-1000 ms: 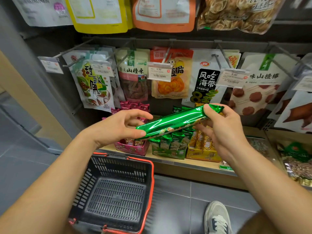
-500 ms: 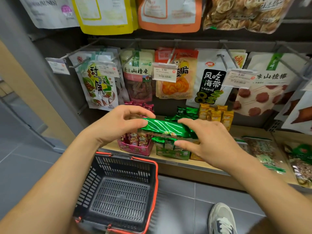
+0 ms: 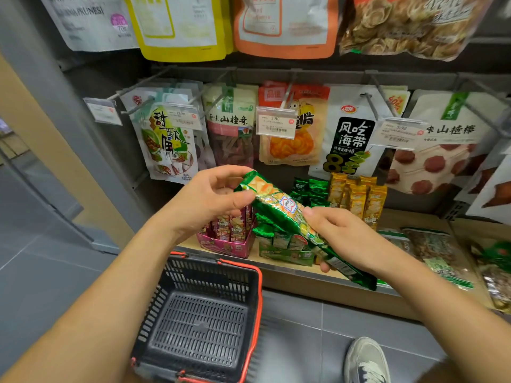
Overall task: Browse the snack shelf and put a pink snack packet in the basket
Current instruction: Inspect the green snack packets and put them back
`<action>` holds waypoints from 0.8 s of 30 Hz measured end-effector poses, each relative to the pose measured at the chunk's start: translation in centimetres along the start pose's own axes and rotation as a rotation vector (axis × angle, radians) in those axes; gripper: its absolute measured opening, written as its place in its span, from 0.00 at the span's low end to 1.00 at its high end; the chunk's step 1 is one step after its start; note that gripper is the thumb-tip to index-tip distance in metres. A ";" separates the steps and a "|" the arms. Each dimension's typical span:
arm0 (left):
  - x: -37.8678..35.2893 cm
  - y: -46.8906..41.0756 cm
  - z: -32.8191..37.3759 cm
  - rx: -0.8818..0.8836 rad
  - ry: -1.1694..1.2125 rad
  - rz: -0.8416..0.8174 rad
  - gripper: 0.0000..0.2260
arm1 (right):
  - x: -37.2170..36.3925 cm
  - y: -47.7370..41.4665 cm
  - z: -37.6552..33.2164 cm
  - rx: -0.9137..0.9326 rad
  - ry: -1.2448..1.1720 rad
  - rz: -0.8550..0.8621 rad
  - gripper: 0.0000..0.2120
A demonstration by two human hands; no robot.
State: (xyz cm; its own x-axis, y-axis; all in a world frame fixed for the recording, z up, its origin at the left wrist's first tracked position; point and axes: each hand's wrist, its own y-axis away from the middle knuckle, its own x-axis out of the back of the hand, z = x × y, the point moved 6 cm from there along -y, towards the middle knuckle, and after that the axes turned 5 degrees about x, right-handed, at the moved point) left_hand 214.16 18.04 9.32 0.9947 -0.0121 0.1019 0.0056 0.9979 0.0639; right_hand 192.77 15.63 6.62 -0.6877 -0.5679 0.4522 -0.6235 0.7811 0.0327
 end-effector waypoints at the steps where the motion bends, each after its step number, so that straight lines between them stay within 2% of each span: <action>1: 0.0 0.0 0.1 -0.018 -0.029 0.008 0.16 | -0.1 0.1 0.0 -0.039 -0.061 -0.029 0.20; 5: 0.5 0.2 0.5 -0.062 -0.005 0.090 0.10 | -0.7 0.6 0.0 -0.117 -0.147 -0.118 0.17; 10: 1.0 0.1 0.0 0.008 0.135 0.016 0.08 | -0.8 0.7 -0.4 -0.100 -0.154 -0.159 0.18; 16: 0.9 -0.3 -0.4 0.047 0.172 0.089 0.05 | -1.0 0.8 -0.2 -0.109 -0.174 -0.208 0.19; 18: 0.5 -0.4 -0.5 0.042 0.185 0.044 0.07 | -0.9 0.8 -0.2 -0.115 -0.176 -0.180 0.19; 21: -0.8 -0.1 -0.9 0.099 0.201 -0.081 0.14 | -0.8 0.7 -0.2 -0.103 -0.156 -0.144 0.20; 24: -1.3 -0.2 -0.6 0.042 0.183 -0.022 0.16 | -1.8 0.6 -0.1 -0.129 -0.222 -0.171 0.23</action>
State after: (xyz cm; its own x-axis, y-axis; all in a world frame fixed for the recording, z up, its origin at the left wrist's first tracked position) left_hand 212.90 17.88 8.56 0.9965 -0.0186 -0.0818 0.0273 0.9940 0.1060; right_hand 193.62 17.15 5.93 -0.6500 -0.7259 0.2249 -0.6950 0.6875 0.2105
